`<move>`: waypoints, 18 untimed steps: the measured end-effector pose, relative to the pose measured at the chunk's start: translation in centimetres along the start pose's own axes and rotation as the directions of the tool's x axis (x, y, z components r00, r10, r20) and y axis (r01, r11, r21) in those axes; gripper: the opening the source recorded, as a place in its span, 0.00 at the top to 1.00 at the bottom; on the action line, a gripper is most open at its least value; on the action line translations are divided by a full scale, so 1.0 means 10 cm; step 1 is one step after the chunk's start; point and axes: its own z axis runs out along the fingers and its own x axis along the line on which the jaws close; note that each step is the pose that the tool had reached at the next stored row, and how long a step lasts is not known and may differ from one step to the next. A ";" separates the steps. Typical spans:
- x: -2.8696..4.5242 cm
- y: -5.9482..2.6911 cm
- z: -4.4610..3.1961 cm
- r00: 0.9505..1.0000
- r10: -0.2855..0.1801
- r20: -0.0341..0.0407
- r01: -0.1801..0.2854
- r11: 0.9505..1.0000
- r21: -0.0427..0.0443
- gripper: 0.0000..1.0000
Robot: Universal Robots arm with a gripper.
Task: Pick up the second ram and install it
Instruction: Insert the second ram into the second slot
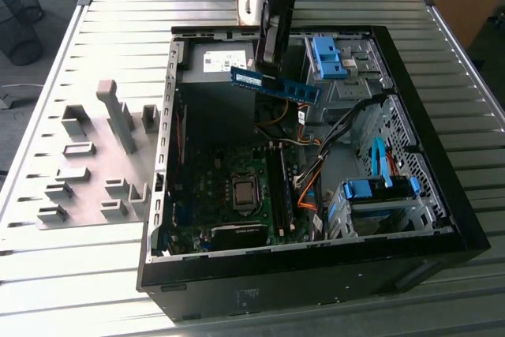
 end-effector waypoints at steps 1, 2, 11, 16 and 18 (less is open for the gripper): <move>0.000 0.000 0.000 1.000 0.000 0.000 0.000 1.000 0.000 0.86; 0.000 0.000 0.000 1.000 0.000 0.000 0.000 1.000 0.000 0.86; 0.000 0.000 0.000 1.000 0.001 0.000 -0.001 1.000 0.000 0.86; 0.000 0.000 0.004 0.998 0.066 0.002 -0.066 0.998 0.003 0.86; 0.000 0.000 0.007 0.995 0.102 0.002 -0.102 0.995 0.005 0.86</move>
